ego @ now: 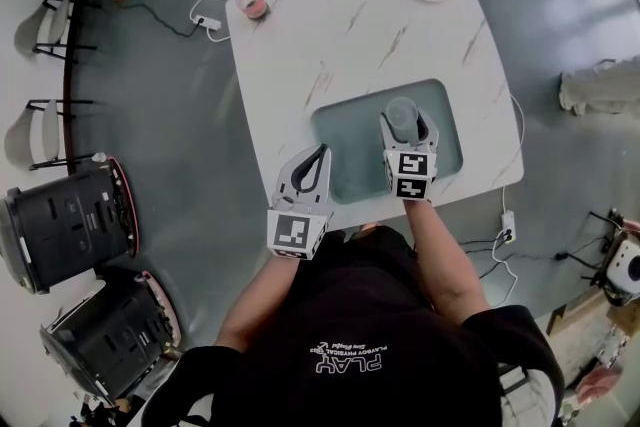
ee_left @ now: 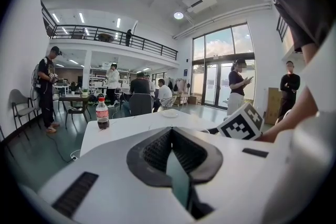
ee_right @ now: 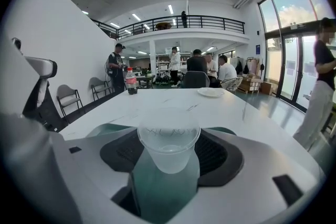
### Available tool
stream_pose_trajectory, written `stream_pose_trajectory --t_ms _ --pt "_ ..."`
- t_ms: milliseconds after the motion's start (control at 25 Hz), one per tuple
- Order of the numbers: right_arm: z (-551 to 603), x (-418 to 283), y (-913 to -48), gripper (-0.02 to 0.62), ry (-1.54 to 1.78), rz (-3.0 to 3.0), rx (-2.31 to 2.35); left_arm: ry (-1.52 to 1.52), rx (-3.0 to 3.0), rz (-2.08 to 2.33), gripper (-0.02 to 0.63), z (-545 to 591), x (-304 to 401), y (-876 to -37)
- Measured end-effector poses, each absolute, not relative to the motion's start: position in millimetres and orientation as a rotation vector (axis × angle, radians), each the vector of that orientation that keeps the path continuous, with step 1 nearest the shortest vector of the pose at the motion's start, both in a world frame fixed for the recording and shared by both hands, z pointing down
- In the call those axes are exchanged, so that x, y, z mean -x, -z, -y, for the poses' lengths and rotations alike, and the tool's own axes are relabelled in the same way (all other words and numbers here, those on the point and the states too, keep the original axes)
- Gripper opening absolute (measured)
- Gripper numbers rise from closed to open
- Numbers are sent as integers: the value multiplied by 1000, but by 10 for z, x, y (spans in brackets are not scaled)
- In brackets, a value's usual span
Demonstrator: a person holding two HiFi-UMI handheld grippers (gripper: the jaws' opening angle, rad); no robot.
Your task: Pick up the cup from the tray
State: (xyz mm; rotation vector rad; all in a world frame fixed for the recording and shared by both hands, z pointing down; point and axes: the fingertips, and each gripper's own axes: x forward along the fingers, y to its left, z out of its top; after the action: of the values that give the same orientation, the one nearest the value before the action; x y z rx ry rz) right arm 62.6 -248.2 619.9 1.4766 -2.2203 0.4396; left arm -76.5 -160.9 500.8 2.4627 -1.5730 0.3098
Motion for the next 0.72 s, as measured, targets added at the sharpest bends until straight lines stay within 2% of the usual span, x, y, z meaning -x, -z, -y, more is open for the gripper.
stream_pose_trajectory --t_ms 720 --pt "2211 -684 -4969 307 -238 2393 -1550 -245 -2537 1539 6 1749 557 -4801"
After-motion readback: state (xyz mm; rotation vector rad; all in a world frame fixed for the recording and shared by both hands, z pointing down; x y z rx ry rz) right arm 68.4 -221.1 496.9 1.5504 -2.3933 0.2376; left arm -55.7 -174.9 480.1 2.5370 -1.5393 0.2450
